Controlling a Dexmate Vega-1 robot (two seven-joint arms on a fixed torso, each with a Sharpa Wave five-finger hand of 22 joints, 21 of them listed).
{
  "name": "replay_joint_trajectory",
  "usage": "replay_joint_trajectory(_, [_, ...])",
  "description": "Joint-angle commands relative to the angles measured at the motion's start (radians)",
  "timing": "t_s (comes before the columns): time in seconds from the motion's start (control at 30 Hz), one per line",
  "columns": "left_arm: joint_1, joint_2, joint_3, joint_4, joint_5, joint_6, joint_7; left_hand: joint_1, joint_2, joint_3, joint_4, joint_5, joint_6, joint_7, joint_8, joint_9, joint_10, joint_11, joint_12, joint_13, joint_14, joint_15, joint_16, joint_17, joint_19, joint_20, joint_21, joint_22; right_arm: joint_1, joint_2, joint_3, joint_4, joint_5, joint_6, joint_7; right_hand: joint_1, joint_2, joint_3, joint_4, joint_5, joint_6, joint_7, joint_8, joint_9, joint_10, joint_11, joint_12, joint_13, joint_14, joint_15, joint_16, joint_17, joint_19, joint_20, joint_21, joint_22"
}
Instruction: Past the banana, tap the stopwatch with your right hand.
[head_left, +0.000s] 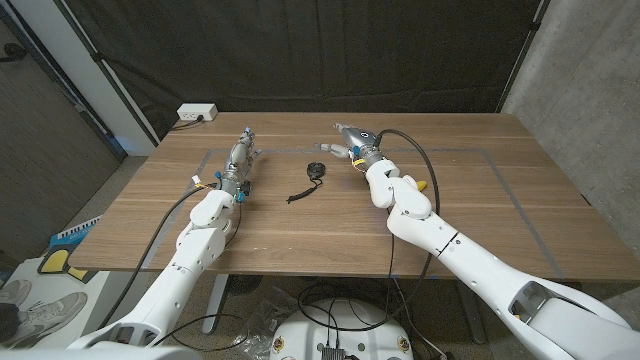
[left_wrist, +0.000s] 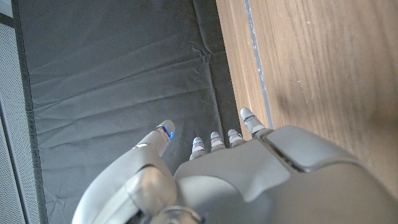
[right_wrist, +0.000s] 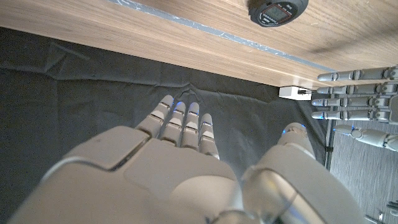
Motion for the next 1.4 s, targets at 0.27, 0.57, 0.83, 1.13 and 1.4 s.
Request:
replay_joint_trajectory(0.27, [-0.020, -0.003, 0.002, 0.029, 0.003, -0.009, -0.012, 0.009, 0.014, 0.021, -0.002, 0.006, 0.000, -0.001, -0.005, 0.003, 0.005, 0.000, -0.001, 0.002, -0.004, -0.015, -0.002, 0.004, -0.059, -0.004, -0.002, 0.005, 0.034, 0.056, -0.061, 0.082, -0.123, -0.044, 0.035, 0.010, -0.034, -0.019, -0.005, 0.017, 0.029, 0.017, 0.010, 0.005, 0.034, 0.008, 0.015, 0.009, 0.043, 0.001, 0.014, 0.010, 0.011, 0.004, 0.000, 0.007])
replay_joint_trajectory(0.57, [-0.035, -0.002, 0.006, 0.052, 0.005, -0.015, -0.028, 0.035, 0.016, 0.064, -0.020, 0.021, 0.003, -0.002, -0.007, 0.003, 0.005, 0.000, -0.004, 0.002, -0.005, -0.017, -0.004, 0.003, -0.060, -0.003, -0.007, 0.002, 0.055, 0.082, -0.067, 0.126, -0.119, -0.049, 0.062, 0.019, -0.033, -0.021, -0.005, 0.026, 0.054, 0.014, 0.017, 0.007, 0.057, 0.009, 0.023, 0.012, 0.053, -0.001, 0.016, 0.015, 0.018, 0.006, 0.001, 0.009])
replay_joint_trajectory(0.83, [-0.044, -0.003, 0.006, 0.065, 0.006, -0.013, -0.033, 0.080, 0.009, 0.141, -0.064, 0.057, 0.008, -0.004, -0.011, 0.003, 0.007, 0.001, -0.008, 0.003, -0.004, -0.018, -0.005, 0.003, -0.060, -0.002, -0.019, -0.003, 0.076, 0.098, -0.087, 0.159, -0.129, -0.068, 0.092, 0.030, -0.021, -0.016, -0.005, 0.032, 0.046, 0.016, 0.011, 0.008, 0.043, 0.009, 0.017, 0.013, 0.035, 0.007, 0.007, 0.018, 0.005, 0.015, -0.005, 0.010])
replay_joint_trajectory(1.13, [-0.044, -0.011, 0.001, 0.057, 0.002, 0.006, -0.015, -0.002, -0.054, 0.099, -0.002, 0.011, 0.009, 0.005, -0.014, 0.009, 0.007, -0.002, -0.011, 0.005, -0.007, -0.016, 0.001, 0.014, -0.059, -0.002, -0.019, 0.011, 0.089, 0.112, -0.104, 0.190, -0.130, -0.085, 0.107, 0.031, -0.020, -0.019, -0.003, 0.034, 0.026, 0.019, 0.001, 0.008, 0.027, 0.010, 0.010, 0.014, 0.020, 0.014, 0.001, 0.020, 0.000, 0.017, -0.007, 0.011])
replay_joint_trajectory(1.4, [-0.037, -0.014, -0.005, 0.046, 0.001, 0.013, -0.007, -0.174, -0.121, -0.030, 0.099, -0.071, 0.004, 0.016, -0.016, 0.011, 0.008, 0.004, -0.012, 0.006, -0.009, -0.014, 0.004, 0.018, -0.056, -0.001, -0.017, 0.015, 0.100, 0.120, -0.122, 0.216, -0.125, -0.088, 0.125, 0.031, -0.021, -0.021, -0.001, 0.036, 0.028, 0.020, 0.001, 0.008, 0.028, 0.014, 0.010, 0.015, 0.018, 0.016, 0.001, 0.021, -0.003, 0.019, -0.009, 0.012])
